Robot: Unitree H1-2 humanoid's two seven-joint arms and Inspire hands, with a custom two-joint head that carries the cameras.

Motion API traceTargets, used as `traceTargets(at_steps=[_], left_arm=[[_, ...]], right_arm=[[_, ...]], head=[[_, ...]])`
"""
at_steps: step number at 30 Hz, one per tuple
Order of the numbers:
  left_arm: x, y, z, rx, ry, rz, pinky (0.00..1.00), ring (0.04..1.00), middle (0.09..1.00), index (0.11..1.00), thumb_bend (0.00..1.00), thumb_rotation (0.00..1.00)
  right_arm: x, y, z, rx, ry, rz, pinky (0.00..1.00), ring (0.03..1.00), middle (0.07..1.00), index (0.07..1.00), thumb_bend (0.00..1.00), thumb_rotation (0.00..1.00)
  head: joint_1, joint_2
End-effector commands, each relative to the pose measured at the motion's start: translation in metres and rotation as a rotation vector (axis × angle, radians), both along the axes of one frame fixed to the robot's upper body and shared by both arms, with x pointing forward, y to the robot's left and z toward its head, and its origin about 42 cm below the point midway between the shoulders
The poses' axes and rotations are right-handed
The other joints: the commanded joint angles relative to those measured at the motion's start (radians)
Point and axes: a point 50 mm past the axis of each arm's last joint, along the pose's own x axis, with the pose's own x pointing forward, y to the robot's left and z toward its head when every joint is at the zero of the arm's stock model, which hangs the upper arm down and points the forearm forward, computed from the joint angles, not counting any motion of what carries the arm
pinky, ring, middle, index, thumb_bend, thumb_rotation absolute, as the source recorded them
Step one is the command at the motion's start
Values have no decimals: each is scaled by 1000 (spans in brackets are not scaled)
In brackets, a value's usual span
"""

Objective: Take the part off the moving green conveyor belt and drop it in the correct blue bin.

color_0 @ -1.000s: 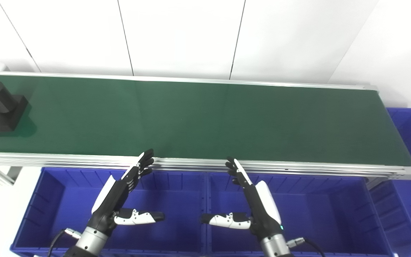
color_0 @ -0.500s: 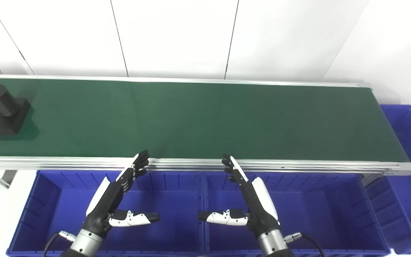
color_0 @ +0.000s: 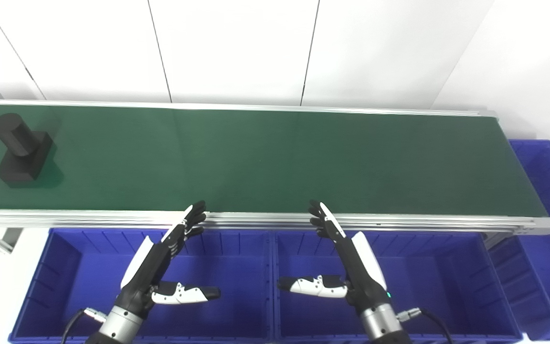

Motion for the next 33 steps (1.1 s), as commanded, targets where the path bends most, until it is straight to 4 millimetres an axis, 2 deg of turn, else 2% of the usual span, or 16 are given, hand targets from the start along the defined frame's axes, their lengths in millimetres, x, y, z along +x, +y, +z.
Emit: traceTargets(at_steps=[1,9,17,21,28,33], left_arm=[[2,-7,12,1,-74,-35,927,971,985,971,865,365],[-7,-29,16,50,-73,-82,953,1000,1000,971,888,347],[-7,-46,11,90,-92,-90,939,1000,1000,992,894,379],[-6,-50,9,100,-92,-81,937,995,1000,982,901,379],[-4,-49,5,94,-93,-71,942,997,1000,977,905,374],[-2,-44,3,82,-80,-54,954,1000,1000,979,894,381]], right_arm=[[1,-4,15,22,-33,28,854,904,930,979,962,339],[-6,-26,29,-58,49,42,800,906,950,970,997,224],[-7,-38,24,-104,62,36,790,892,931,945,988,178],[-7,-42,22,-122,69,32,764,883,934,954,975,192],[-6,-42,18,-97,72,14,742,871,937,955,968,141],[-6,-38,14,-109,42,22,765,878,930,959,961,168]], head=[[7,1],[59,3],[80,-13],[102,-19],[112,-30],[135,-36]])
